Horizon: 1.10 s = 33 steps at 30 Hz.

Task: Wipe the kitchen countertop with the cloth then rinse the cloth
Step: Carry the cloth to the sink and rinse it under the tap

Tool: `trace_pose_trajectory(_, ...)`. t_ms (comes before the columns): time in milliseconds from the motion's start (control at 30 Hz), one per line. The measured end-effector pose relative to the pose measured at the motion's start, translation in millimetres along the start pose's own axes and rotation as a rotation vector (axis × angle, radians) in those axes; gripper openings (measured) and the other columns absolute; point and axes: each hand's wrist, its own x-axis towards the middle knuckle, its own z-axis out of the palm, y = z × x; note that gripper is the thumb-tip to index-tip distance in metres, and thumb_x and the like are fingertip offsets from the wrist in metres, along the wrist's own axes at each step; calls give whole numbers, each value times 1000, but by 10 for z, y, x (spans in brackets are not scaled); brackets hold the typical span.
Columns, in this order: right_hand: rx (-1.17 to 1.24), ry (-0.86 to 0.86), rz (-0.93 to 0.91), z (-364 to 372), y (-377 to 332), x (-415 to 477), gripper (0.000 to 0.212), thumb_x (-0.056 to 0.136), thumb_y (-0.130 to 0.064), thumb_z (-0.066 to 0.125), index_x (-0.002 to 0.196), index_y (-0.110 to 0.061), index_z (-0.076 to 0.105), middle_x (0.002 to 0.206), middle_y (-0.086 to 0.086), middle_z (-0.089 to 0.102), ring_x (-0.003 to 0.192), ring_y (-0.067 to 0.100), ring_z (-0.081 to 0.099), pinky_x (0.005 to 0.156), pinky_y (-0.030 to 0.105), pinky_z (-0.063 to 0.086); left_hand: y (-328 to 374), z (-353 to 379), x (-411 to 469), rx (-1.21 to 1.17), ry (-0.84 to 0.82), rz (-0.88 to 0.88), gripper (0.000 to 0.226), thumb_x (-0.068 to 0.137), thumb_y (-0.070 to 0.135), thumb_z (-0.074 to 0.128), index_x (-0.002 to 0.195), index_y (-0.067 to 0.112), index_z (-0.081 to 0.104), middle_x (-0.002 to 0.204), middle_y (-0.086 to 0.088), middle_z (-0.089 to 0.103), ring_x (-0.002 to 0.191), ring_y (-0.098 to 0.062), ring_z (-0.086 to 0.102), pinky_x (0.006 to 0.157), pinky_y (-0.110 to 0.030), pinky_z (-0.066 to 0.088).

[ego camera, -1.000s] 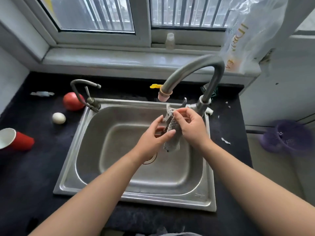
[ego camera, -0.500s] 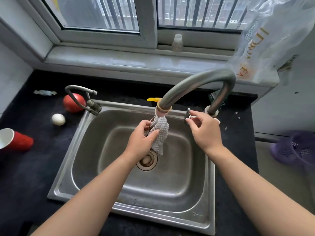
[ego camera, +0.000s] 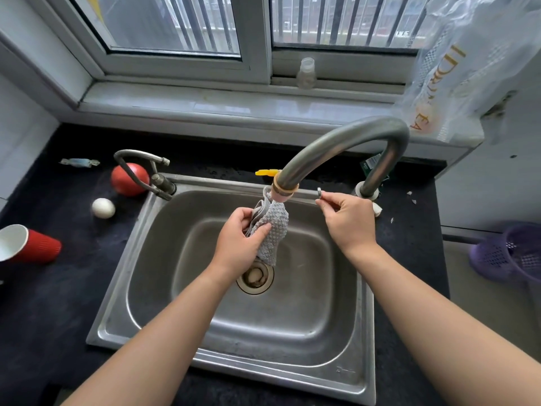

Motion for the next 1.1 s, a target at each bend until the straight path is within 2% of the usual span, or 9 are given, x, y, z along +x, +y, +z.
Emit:
trace_pose_trajectory(167, 13, -3, -21, 16, -18, -7, 15, 76, -7, 73, 90, -3, 75, 82, 13, 75, 77, 25, 70, 72, 16, 45, 11, -23, -2, 16, -10, 8, 19, 82, 14, 68, 92, 25, 55, 96, 2, 70, 89, -9, 67, 82, -34, 55)
trace_pose_trajectory(333, 11, -16, 12, 37, -6, -10, 19, 77, -10, 73, 94, -4, 74, 91, 11, 75, 85, 21, 70, 80, 16, 46, 22, -12, -4, 15, -10, 8, 19, 83, 14, 67, 93, 25, 55, 98, 0, 70, 91, -12, 67, 83, -35, 55)
trace_pose_trajectory(500, 6, -14, 14, 39, -2, -23, 19, 78, -12, 73, 96, -5, 74, 92, 10, 75, 87, 20, 69, 82, 22, 48, 56, 17, 23, 16, -8, 13, 19, 84, 16, 67, 96, 25, 55, 99, 2, 69, 91, -9, 67, 80, -29, 54)
trace_pose_trajectory(733, -19, -93, 28, 10, -26, -16, 21, 79, -13, 72, 98, -7, 74, 92, 7, 74, 81, 22, 69, 78, 25, 49, 127, 39, 22, 47, 1, 19, 21, 83, 18, 67, 98, 25, 54, 99, 6, 67, 90, -3, 63, 75, -19, 49)
trace_pose_trajectory(800, 0, -94, 69, -22, -60, -62, 26, 80, -18, 71, 105, -11, 70, 92, -1, 69, 76, 15, 64, 76, 25, 49, 133, 29, 12, 64, -6, 15, 22, 84, 19, 66, 101, 24, 54, 99, 7, 66, 90, -4, 63, 75, -20, 49)
trace_pose_trajectory(900, 101, -54, 142, -4, -163, -256, 17, 84, -25, 64, 98, -16, 62, 91, -2, 60, 72, 6, 57, 68, 17, 47, 131, 41, -10, 99, -54, 5, 24, 82, 17, 68, 101, 23, 54, 97, 5, 67, 89, -9, 64, 74, -24, 54)
trace_pose_trajectory(967, 209, -256, 343, 64, -252, -396, 27, 86, -36, 59, 105, -17, 59, 97, -1, 62, 82, 7, 60, 73, 18, 50, 138, 88, -32, 99, -95, -6, 27, 80, 12, 69, 102, 21, 54, 97, 1, 68, 89, -13, 65, 75, -26, 56)
trace_pose_trajectory(1033, 406, -523, 583, 139, -319, -483, 38, 87, -44, 56, 117, -20, 55, 107, 0, 64, 95, 14, 63, 79, 33, 56, 141, 152, -52, 86, -159, -18, 29, 80, 9, 68, 104, 17, 53, 101, -5, 68, 93, -18, 66, 81, -32, 55)
trace_pose_trajectory(1100, 574, -615, 691, 178, -340, -515, 37, 88, -42, 57, 118, -19, 55, 108, 2, 65, 96, 15, 65, 70, 30, 57, 134, 196, -82, 87, -223, -40, 28, 81, 9, 67, 105, 14, 53, 100, -8, 68, 92, -21, 65, 83, -36, 53)
